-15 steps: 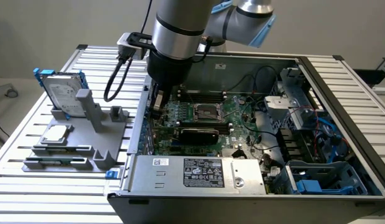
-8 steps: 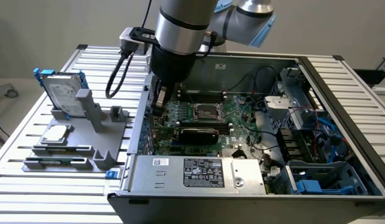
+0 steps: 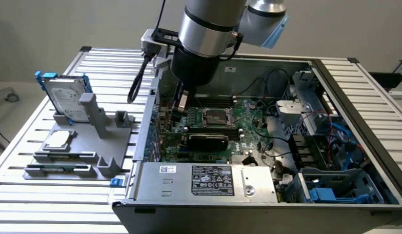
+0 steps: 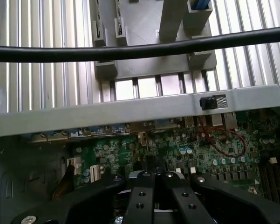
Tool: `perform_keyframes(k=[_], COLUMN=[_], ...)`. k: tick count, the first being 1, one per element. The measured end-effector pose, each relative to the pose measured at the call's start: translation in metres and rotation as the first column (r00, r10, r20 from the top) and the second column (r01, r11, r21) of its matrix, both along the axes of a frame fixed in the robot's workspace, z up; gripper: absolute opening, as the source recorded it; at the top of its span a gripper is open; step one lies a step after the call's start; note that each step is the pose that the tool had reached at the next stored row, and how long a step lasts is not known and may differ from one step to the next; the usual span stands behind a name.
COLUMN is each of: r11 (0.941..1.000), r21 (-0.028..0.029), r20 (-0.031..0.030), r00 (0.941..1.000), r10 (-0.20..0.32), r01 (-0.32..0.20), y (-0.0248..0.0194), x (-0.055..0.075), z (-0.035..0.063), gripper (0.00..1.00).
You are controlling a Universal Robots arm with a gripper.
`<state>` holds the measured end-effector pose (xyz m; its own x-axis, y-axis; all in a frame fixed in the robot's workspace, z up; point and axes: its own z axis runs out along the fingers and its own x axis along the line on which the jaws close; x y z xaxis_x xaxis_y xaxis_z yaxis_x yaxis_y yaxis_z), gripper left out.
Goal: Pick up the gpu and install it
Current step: 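Press down on the gpu until it lock into place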
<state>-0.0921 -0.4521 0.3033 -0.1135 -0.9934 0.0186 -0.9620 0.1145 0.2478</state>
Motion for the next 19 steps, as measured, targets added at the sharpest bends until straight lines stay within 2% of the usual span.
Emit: perform_keyframes(k=[8,10,19], r11=[1.0000,1.0000,1.0000], r21=[-0.0001,0.0001,0.0004], r20=[0.0126,0.0161,0.0157], r00=[0.9999,0.9999,0.9999], r10=[0.000,0.000,0.000], r01=[0.000,0.000,0.000], y=[0.0000,0.0000,-0.0002], x=[0.028,0.031,0.031], z=[0.0000,0.0000,0.0004], gripper=[0.11,0.11,0.11])
